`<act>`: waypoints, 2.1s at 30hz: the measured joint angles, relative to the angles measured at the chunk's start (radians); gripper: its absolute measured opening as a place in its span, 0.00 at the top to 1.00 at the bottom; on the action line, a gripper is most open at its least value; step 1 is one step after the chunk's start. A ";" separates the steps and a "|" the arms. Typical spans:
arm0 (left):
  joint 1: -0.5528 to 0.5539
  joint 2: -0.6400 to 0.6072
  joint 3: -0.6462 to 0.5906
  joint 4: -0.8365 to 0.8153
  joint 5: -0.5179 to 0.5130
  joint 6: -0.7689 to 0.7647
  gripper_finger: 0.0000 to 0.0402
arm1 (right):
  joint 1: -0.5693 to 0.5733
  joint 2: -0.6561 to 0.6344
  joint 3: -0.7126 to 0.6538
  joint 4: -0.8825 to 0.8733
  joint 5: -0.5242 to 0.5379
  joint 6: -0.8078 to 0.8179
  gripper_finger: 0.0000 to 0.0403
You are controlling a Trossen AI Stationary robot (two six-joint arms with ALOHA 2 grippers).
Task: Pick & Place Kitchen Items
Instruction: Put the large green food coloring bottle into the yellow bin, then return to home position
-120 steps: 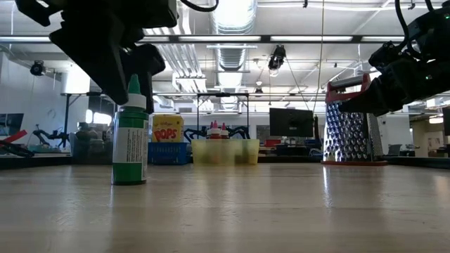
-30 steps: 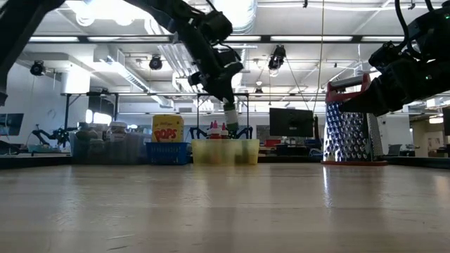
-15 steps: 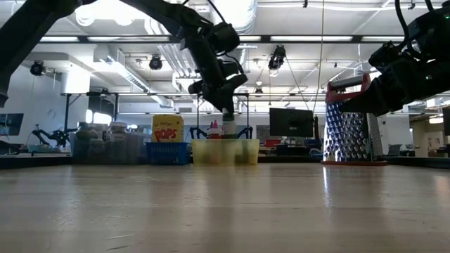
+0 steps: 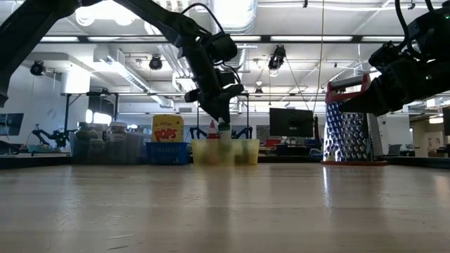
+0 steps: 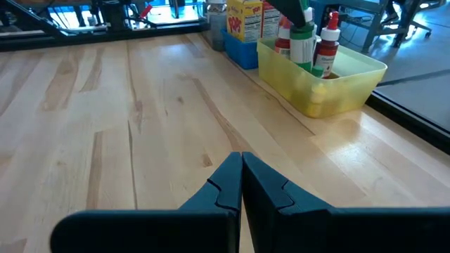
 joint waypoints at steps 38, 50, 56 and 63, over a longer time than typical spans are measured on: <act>0.040 0.064 -0.016 0.052 0.095 0.086 0.60 | 0.000 0.000 0.000 0.000 0.000 0.000 0.98; 0.039 0.065 0.004 0.018 0.093 0.086 0.54 | 0.000 0.000 0.000 0.000 0.000 0.000 0.98; 0.038 0.065 0.018 0.009 0.091 0.111 0.54 | 0.000 0.000 0.000 0.000 0.000 0.000 0.98; 0.032 0.065 0.131 -0.126 0.048 0.136 0.54 | 0.000 0.000 0.000 0.000 0.000 0.000 0.98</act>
